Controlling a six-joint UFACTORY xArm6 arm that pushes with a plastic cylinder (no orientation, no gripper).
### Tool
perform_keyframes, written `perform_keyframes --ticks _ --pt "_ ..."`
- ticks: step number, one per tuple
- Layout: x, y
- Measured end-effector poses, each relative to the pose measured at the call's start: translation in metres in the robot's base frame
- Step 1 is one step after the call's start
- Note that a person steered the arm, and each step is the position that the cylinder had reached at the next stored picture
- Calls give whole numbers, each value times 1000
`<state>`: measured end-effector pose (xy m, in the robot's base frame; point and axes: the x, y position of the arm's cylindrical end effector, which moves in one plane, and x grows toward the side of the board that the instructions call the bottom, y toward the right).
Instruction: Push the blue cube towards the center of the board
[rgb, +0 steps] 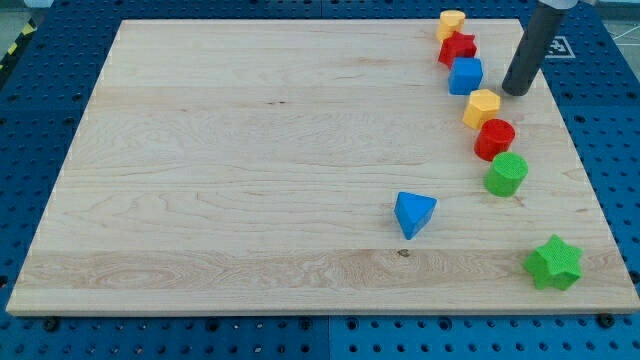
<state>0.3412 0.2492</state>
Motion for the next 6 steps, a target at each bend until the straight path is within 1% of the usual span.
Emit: perform_keyframes --ticks 3,4,6 --pt "-3 -7" --pt "-6 -23" --pt "-31 -61"
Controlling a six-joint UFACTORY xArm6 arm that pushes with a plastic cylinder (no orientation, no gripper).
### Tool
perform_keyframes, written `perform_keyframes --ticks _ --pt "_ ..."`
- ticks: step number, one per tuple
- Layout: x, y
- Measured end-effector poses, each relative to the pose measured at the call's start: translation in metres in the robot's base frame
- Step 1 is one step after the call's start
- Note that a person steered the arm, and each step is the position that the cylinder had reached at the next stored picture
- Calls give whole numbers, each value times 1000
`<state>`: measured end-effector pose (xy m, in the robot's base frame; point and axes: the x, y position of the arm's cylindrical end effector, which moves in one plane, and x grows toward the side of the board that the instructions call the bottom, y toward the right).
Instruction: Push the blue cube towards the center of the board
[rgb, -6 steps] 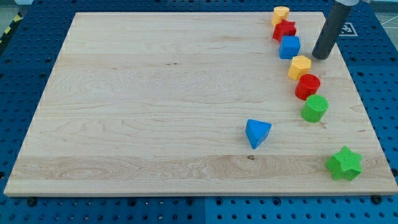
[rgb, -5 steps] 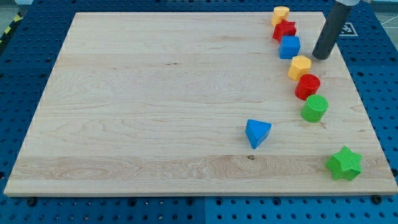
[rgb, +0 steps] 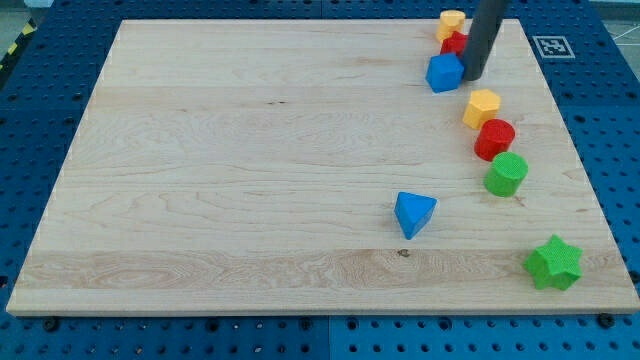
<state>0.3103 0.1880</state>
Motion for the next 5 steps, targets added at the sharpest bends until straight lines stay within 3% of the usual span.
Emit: perform_keyframes --ticks 3,4,5 --pt "5 -56" --pt "7 -54" --pt "8 -7"
